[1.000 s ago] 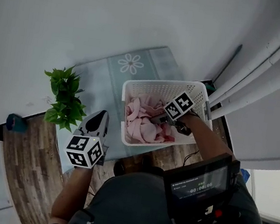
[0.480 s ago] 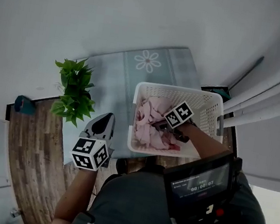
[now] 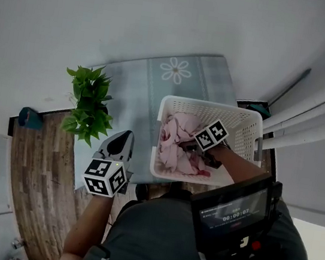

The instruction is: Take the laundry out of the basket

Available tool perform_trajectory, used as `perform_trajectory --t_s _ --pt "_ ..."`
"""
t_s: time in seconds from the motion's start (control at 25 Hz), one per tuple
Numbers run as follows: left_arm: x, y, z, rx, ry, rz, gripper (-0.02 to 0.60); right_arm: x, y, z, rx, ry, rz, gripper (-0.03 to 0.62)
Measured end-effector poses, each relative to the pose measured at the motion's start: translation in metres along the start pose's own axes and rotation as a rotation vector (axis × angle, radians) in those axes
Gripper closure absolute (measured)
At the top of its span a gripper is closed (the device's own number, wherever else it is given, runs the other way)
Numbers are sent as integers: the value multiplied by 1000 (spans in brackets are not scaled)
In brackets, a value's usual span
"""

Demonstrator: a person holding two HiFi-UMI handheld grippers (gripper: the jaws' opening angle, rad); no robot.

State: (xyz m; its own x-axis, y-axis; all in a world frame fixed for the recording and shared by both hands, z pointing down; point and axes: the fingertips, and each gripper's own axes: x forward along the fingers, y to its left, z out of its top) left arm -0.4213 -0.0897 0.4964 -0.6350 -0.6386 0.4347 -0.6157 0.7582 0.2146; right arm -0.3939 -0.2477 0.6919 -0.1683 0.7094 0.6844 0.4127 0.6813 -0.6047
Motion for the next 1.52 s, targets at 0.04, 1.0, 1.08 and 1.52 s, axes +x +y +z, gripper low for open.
perform_trajectory --t_s 0.04,1.0,1.08,1.52 --pt "0 -1 2 1 -3 -4 572 -1 1 0 15 -9 10 285" --pt "-16 -20 60 108 -129 -183 572 -150 96 55 -193 -506 -53 312" --pt "-22 -23 66 119 -149 -194 572 -168 107 59 -220 -559 -77 312" --pt "-57 -37 115 188 -313 -290 572 -270 196 86 -262 -878 -251 312"
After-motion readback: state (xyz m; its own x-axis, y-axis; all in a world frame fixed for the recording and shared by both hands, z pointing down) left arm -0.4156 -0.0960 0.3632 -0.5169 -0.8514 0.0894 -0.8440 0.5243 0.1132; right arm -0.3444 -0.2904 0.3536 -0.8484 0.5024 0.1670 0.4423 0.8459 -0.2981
